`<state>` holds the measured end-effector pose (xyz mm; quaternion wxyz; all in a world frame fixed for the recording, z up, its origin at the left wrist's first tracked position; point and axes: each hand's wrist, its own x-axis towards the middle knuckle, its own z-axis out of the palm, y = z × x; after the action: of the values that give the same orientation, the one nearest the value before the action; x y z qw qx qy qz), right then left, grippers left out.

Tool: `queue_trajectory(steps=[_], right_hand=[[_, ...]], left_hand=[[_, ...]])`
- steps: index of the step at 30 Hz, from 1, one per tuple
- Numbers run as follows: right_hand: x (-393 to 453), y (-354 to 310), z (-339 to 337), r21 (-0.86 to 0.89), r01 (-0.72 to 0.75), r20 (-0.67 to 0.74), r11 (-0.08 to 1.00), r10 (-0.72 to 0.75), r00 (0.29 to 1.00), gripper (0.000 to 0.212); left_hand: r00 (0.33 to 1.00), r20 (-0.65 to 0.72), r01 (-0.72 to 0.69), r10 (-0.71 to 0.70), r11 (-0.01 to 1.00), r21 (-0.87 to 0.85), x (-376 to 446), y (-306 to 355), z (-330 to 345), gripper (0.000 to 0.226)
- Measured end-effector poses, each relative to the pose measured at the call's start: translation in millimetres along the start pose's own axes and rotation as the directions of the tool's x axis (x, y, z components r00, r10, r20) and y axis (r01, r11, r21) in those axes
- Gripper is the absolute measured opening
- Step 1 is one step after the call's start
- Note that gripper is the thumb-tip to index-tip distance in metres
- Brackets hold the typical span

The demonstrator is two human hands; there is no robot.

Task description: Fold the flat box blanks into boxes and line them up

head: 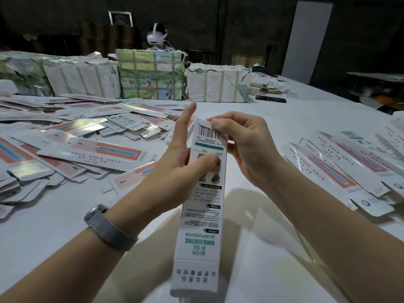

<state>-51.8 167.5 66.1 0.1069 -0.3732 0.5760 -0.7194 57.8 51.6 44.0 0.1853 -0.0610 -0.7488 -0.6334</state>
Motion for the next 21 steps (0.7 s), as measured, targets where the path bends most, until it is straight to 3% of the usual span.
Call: queue_trajectory(steps=[10, 14, 21], right_hand=[[1.1, -4.5, -6.2, -0.019, -0.017, 0.024, 1.000, 0.018, 1.000, 0.025], [3.8, -5.9, -14.1, -0.106, -0.014, 0.084, 0.994, 0.023, 0.996, 0.018], [7.4, -3.8, -27.5, -0.105, -0.031, 0.213, 0.994, 0.053, 0.976, 0.020]], left_hand=[[0.996, 0.079, -0.033, 0.033, 0.999, -0.003, -0.8, -2.2, -7.2, 0.086], [0.995, 0.100, -0.027, 0.024, 0.999, 0.030, -0.5, -3.0, -10.7, 0.084], [0.997, 0.076, 0.001, 0.004, 0.999, -0.054, 2.6, -5.2, -14.4, 0.058]])
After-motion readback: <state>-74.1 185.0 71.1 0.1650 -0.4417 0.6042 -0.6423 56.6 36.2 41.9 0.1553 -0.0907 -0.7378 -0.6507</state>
